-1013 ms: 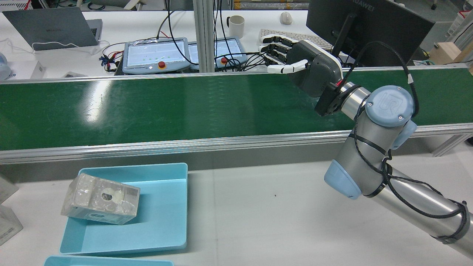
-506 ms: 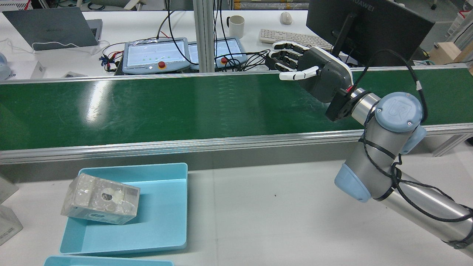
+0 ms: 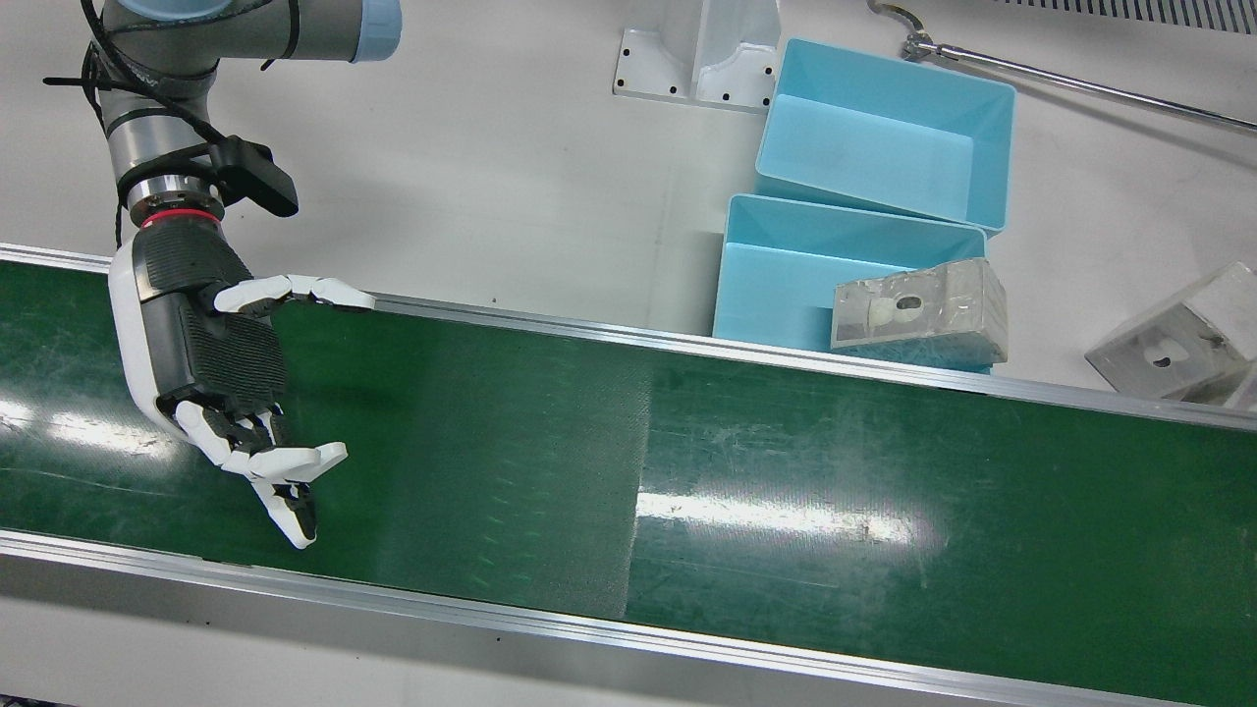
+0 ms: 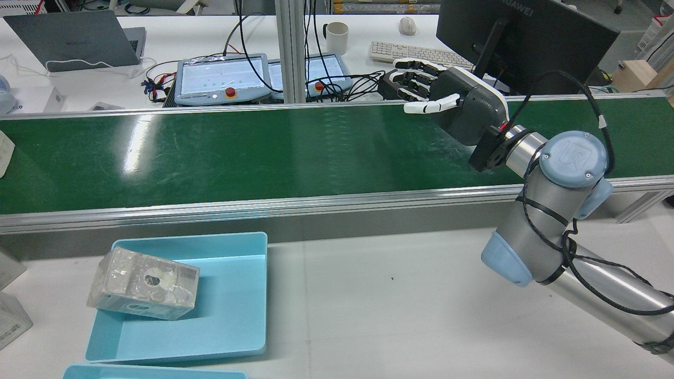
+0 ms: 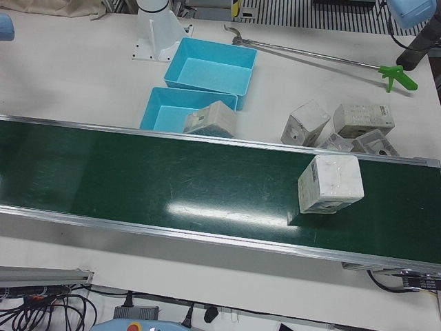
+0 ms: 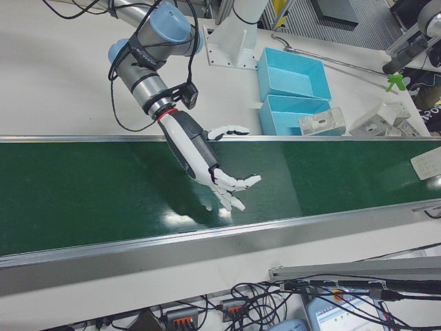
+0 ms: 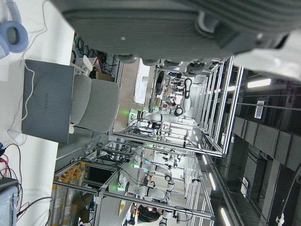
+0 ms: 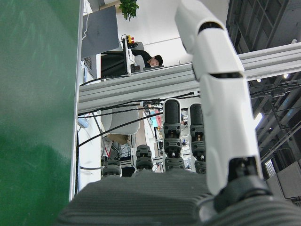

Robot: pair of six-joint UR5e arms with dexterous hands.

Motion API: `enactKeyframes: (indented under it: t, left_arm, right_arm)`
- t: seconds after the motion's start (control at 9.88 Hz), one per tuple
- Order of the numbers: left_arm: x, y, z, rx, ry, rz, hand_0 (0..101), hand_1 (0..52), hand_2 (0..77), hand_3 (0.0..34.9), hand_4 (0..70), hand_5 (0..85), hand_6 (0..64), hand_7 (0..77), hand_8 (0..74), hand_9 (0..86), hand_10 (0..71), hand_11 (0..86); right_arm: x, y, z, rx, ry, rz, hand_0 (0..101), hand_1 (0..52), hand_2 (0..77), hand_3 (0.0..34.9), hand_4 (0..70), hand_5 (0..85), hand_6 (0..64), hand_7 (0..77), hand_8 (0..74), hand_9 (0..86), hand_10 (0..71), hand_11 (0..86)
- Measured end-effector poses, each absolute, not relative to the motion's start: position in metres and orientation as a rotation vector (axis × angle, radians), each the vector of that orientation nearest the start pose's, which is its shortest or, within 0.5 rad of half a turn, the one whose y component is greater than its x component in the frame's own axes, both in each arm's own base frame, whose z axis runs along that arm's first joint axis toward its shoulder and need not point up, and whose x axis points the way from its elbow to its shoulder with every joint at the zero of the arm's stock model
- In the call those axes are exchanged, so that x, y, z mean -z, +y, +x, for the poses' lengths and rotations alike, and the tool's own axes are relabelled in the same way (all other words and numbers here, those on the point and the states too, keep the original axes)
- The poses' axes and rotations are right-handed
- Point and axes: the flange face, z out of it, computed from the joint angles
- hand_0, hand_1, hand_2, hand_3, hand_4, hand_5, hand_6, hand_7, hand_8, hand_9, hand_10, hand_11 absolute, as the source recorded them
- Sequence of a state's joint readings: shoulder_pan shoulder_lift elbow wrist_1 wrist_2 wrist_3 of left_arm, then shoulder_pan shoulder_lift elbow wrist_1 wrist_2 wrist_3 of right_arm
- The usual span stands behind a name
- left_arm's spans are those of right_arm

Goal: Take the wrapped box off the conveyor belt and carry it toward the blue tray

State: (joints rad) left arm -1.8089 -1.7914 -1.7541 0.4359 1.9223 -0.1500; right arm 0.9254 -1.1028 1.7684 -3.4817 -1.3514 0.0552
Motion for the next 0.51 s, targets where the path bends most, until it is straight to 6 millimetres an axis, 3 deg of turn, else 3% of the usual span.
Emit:
enactKeyframes:
  t: [0.2, 0.51]
  left_arm:
    - [-0.5257, -0.5052, -0.2245, 2.279, 2.191, -0.303, 0, 0.0, 1.1, 0.0, 0.0, 1.1, 0.0, 0.5, 0.5, 0.0, 0.0, 0.5]
    - [-0.5257, -0.5052, -0.2245, 2.279, 2.191, -0.303, 0, 0.0, 1.1, 0.0, 0.0, 1.1, 0.0, 0.5, 0.5, 0.0, 0.5, 0.0]
  right_arm:
    - [-0.3644, -0.5938, -0.2503, 1.931, 2.59, 0.713, 53, 20.2, 20.2, 9.1, 20.2, 28.9, 14.7, 34.9, 4.9, 11.4, 2.2, 4.9]
    - [-0.3648, -0.5958, -0.2527, 1.936, 2.591, 0.711, 53, 19.1, 20.2, 9.2, 20.7, 30.0, 15.3, 36.0, 4.9, 11.4, 2.2, 4.9]
